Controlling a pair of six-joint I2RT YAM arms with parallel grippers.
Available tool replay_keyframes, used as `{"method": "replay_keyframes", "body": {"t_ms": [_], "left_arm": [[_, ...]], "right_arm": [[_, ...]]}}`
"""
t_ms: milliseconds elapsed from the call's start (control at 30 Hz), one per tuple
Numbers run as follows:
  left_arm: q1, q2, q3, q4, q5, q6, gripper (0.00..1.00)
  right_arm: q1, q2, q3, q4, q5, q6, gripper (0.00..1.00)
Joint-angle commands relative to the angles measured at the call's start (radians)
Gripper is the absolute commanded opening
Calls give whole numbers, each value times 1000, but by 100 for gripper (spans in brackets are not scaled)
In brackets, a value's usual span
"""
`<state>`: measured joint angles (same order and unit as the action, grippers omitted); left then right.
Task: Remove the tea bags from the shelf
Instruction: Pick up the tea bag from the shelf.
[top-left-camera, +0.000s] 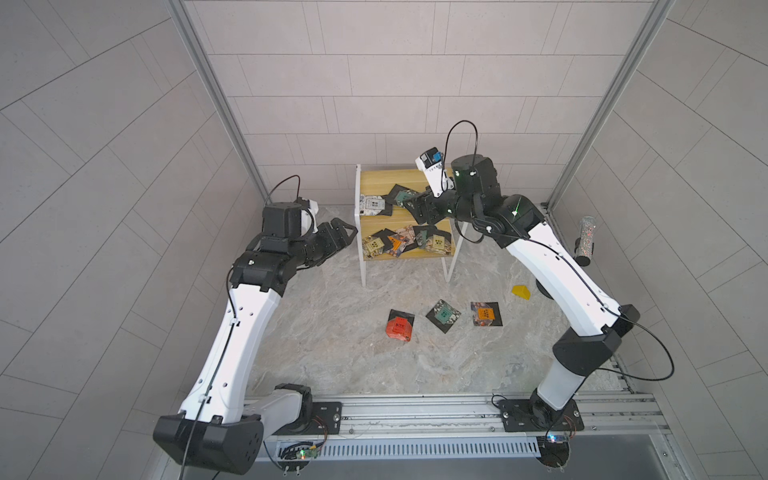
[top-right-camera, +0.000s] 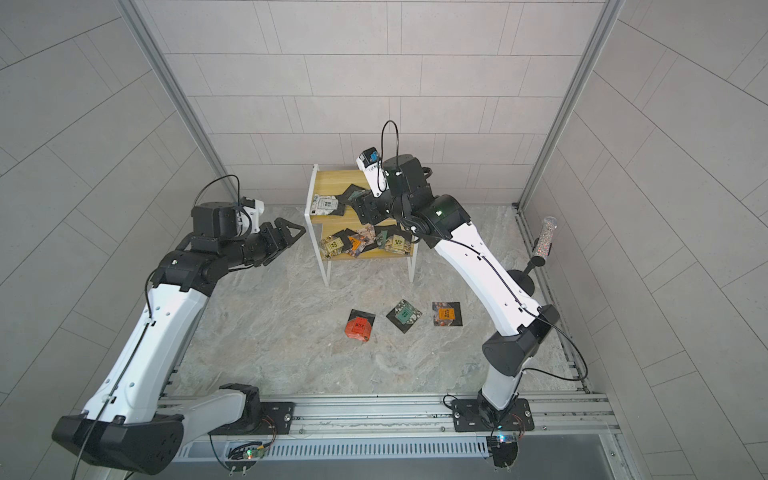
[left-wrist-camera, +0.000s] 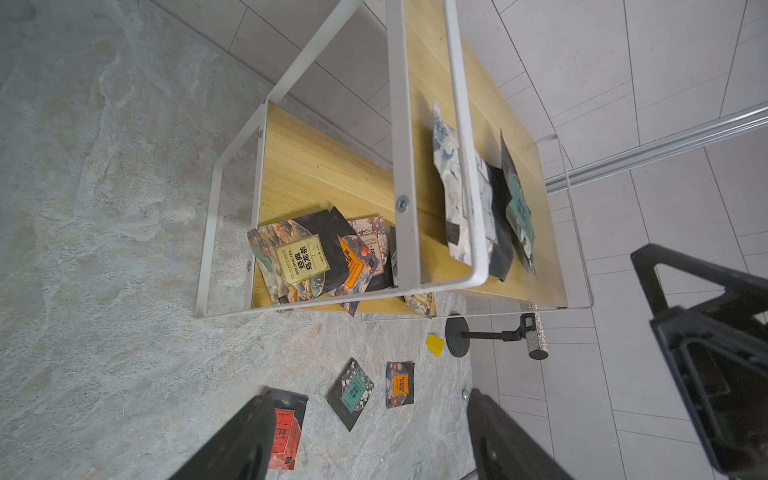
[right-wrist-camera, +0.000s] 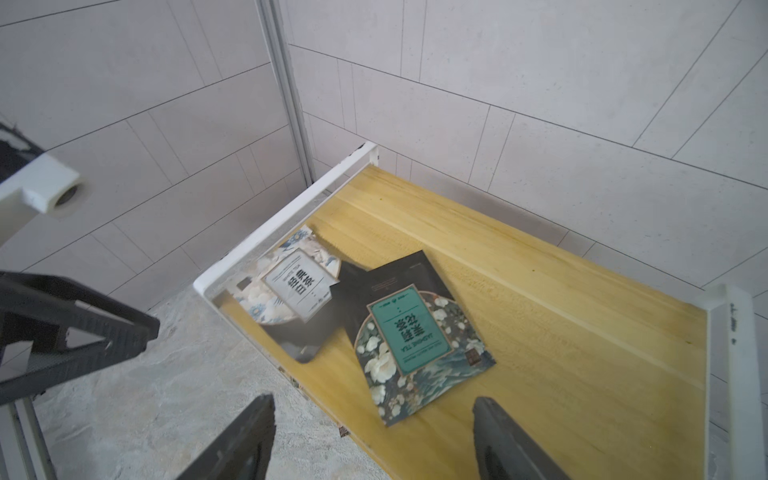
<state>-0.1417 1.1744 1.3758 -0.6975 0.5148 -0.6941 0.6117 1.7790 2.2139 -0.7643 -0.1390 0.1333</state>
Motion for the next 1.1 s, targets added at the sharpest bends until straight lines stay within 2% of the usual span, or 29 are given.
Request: {"method": "replay_keyframes", "body": {"t_ms": [0,133,400,700,1067], "left_arm": [[-9,8,16,-15,-19,19,80],[-10,-2,-2,-20,-32,25,80],[-10,-25,-58,-24,-39,36,80],[-10,-11,-24,-46,-54,67,80],[-10,6,-42,-52,-48,71,80]], "right_arm": [[-10,99,179,-152,16,69,77],[-19,223,380,-229,3,97,75],[-19,331,500,-249,11,109,69],[-10,387,537,-230,31,79,69],[1,420,522,-234,27,47,75]]}}
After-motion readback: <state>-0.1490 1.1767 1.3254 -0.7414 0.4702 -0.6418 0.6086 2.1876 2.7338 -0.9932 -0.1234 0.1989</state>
